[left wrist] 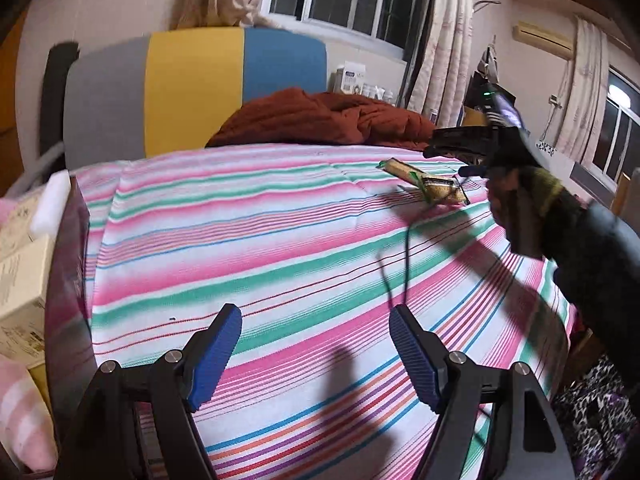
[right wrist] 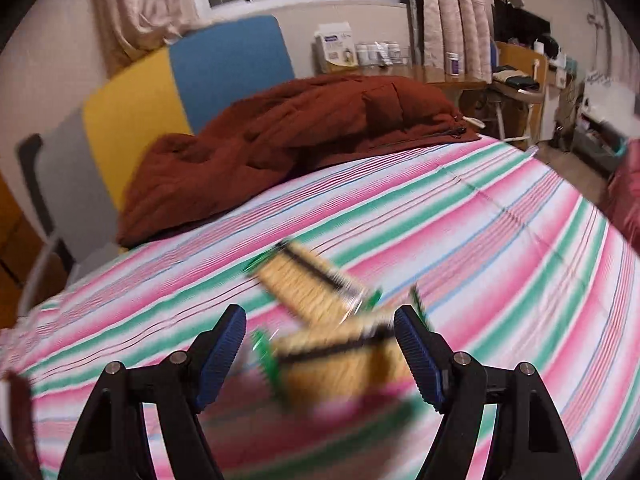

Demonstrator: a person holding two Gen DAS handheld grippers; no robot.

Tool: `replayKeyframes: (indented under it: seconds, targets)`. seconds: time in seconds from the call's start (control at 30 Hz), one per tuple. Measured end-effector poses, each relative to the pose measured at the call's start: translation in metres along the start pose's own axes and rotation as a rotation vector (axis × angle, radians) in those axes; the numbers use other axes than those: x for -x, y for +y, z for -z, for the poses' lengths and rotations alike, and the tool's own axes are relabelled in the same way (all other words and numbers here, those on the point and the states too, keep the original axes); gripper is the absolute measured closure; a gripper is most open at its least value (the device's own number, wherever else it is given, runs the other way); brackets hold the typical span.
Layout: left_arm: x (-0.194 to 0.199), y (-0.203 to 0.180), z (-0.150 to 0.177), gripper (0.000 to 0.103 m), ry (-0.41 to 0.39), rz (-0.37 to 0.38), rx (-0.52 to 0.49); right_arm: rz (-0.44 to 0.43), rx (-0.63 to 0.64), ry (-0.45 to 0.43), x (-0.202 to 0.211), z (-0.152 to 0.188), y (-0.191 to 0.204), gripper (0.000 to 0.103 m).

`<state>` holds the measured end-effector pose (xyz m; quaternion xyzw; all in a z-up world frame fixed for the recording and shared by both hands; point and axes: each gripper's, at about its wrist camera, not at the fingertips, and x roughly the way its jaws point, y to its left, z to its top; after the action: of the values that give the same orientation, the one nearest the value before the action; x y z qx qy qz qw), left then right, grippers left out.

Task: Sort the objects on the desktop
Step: 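Reach to the bed and grasp a green cracker pack with the right tool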

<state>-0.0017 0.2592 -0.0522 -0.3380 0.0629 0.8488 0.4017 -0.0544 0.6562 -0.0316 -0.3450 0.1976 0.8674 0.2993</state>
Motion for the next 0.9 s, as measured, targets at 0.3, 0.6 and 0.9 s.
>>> replayKeyframes:
  seconds: [0.3, 0.6, 0.9]
  targets:
    - [-0.013, 0.008, 0.004, 0.025, 0.053, 0.027, 0.065, -0.023, -0.028, 0.064, -0.062, -0.014, -0.014, 0.025]
    - [-0.012, 0.012, 0.006, 0.025, 0.043, 0.052, 0.096, -0.254, 0.11, 0.082, -0.043, 0.016, 0.015, 0.043]
    - [-0.002, 0.013, 0.006, 0.025, 0.004, 0.057, 0.115, -0.414, 0.239, 0.145, 0.001, 0.072, 0.062, 0.046]
